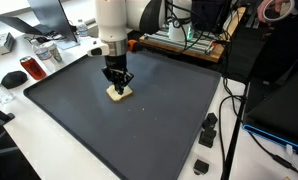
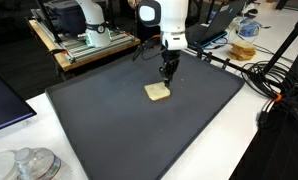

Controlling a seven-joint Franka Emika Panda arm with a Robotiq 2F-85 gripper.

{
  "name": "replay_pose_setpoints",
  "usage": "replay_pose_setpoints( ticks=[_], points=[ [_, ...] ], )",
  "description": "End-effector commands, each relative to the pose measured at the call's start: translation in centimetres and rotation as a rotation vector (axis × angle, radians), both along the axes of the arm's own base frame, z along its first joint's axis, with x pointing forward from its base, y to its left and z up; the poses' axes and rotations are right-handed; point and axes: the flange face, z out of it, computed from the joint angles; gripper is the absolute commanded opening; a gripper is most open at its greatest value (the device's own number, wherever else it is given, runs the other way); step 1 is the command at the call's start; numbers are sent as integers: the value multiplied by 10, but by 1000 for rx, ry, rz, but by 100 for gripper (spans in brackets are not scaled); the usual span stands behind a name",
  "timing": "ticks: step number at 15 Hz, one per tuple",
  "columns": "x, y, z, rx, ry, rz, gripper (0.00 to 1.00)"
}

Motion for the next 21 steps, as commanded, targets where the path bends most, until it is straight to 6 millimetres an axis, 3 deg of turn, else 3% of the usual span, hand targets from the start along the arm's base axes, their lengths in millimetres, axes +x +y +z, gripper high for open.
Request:
replay_pose_setpoints(
  ticks=[1,13,21],
  points=[
    [7,-7,-6,10,14,6,5],
    [12,-17,-26,42,46,-5,5],
    [13,-16,-61,16,106,-4,5]
  ],
)
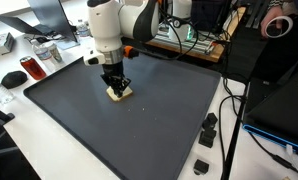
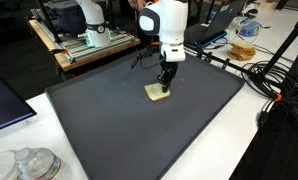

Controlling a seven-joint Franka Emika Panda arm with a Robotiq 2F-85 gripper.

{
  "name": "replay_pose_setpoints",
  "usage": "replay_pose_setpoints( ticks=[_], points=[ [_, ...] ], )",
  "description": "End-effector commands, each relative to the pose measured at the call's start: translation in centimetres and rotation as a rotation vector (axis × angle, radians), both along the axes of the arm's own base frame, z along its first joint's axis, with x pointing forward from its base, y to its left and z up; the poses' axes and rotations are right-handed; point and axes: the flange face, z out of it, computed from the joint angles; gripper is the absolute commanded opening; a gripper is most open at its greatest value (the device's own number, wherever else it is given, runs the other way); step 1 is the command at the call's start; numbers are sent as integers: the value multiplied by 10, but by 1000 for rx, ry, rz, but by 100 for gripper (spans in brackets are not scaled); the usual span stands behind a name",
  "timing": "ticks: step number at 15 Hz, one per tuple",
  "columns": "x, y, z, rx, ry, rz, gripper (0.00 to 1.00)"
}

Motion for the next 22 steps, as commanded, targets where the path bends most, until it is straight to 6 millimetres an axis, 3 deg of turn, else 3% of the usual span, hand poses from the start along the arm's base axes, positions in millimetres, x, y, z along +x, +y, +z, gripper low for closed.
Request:
replay_pose_setpoints(
  ticks=[1,9,22],
  points=[
    [1,-1,-37,1,59,8,5],
    [-7,-8,-53,16,61,14,5],
    [-9,-13,-58,27,53,42,5]
  ],
)
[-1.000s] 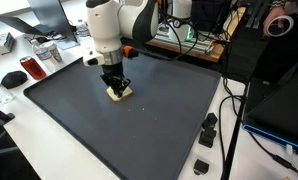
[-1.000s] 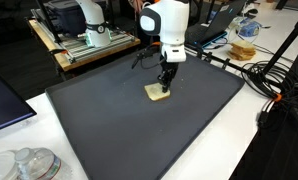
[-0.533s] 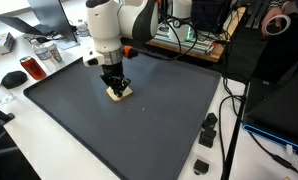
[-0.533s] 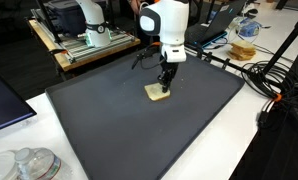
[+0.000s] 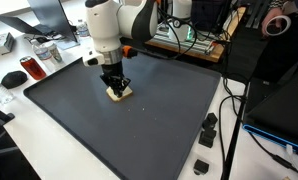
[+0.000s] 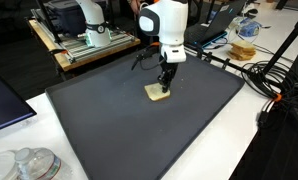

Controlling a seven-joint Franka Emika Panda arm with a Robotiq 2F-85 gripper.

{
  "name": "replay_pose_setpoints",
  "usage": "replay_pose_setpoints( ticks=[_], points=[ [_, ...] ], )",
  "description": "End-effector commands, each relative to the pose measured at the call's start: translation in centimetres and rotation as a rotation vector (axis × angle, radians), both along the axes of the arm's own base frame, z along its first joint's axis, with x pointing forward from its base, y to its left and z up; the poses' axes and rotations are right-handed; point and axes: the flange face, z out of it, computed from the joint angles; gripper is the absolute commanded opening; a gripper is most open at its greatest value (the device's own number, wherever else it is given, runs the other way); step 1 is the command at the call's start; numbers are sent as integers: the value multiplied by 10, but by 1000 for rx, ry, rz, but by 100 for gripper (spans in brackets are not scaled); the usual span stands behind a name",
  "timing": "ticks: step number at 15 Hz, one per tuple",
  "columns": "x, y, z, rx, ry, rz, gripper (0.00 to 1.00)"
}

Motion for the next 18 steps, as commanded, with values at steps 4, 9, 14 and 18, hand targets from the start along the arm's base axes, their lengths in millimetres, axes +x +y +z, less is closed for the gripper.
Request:
replay_pose_setpoints(
  ticks=[4,9,14,18],
  points=[
    [-11,-12,-55,22,48,0,5],
    [-10,-14,-52,34,60,-17,5],
    [-7,-15,-36,36,46,-26,5],
    [-9,-13,-4,20,26,-26,5]
  ],
)
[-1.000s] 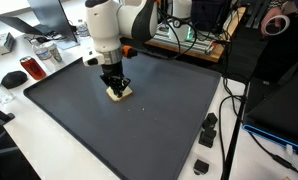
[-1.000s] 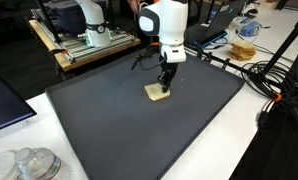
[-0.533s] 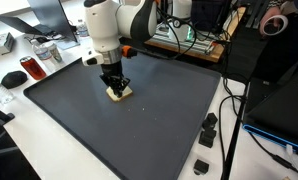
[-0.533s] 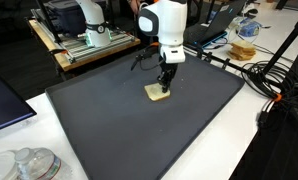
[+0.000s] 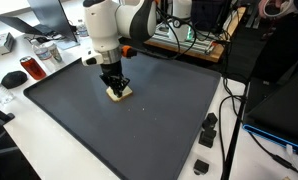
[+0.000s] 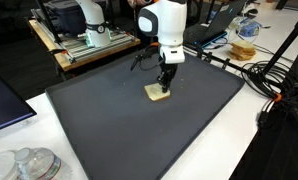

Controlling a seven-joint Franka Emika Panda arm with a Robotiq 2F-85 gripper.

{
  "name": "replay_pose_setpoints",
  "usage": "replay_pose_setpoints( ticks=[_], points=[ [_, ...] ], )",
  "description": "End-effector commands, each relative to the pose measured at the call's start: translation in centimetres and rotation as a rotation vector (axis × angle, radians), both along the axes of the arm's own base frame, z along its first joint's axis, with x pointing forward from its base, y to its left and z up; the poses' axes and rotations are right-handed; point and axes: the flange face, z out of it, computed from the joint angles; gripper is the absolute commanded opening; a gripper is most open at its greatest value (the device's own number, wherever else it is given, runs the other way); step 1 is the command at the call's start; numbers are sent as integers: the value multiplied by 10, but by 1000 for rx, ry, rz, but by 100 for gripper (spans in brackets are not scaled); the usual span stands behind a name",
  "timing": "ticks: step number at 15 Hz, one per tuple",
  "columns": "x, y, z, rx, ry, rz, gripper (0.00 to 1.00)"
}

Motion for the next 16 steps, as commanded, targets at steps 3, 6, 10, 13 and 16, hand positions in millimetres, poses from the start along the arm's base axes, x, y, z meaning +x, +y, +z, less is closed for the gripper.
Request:
replay_pose_setpoints(
  ticks=[3,6,10,13,16],
  points=[
    [-13,-8,12,-10,3,1,5],
    [-16,-8,29,2,-9,-6,5],
    [-24,-8,56,-4,-22,-12,5],
    [-30,-7,70,-18,-22,-11,5],
    [-37,-5,76,-27,-4,6,5]
  ],
)
